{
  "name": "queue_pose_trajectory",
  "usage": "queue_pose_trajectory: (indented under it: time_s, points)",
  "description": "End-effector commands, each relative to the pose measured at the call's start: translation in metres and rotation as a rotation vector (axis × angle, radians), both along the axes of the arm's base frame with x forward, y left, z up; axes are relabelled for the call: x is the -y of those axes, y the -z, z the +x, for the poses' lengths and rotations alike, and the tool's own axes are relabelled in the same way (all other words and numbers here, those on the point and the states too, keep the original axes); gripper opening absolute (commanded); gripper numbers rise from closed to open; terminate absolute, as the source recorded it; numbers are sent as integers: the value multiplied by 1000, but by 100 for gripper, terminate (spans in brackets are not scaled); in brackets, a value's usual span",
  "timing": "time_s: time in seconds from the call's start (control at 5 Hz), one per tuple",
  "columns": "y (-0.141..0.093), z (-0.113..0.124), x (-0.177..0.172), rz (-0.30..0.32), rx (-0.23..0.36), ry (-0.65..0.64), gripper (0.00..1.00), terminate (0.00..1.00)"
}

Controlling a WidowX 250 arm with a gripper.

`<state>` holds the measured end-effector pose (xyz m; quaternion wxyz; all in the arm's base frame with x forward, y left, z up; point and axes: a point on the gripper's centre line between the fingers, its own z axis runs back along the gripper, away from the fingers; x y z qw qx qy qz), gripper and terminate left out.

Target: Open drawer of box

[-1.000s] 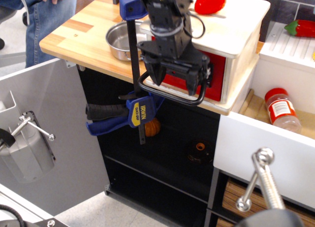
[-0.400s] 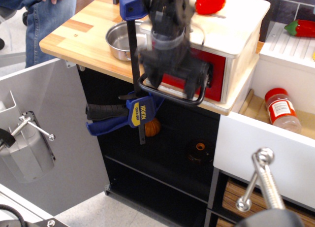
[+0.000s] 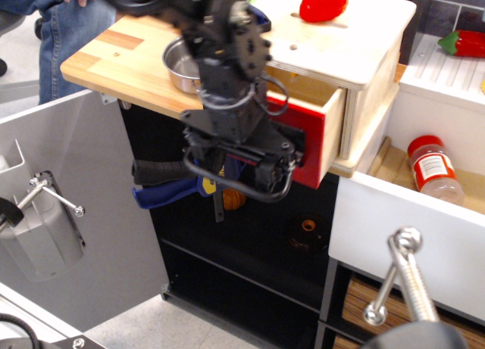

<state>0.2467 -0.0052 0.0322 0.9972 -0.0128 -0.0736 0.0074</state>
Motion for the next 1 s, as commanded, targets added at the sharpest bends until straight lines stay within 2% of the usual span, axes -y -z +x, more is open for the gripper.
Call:
queue_pose_trajectory:
  time_s: [0.0, 0.4, 0.6, 0.8]
  points:
    - [-6, -57, -3, 5, -67, 98, 100, 0]
    - [0, -69, -4, 35, -136, 104, 100, 0]
    - [-18, -65, -1, 26, -212, 87, 100, 0]
    - [-36, -66, 0, 40, -244, 38, 100, 100]
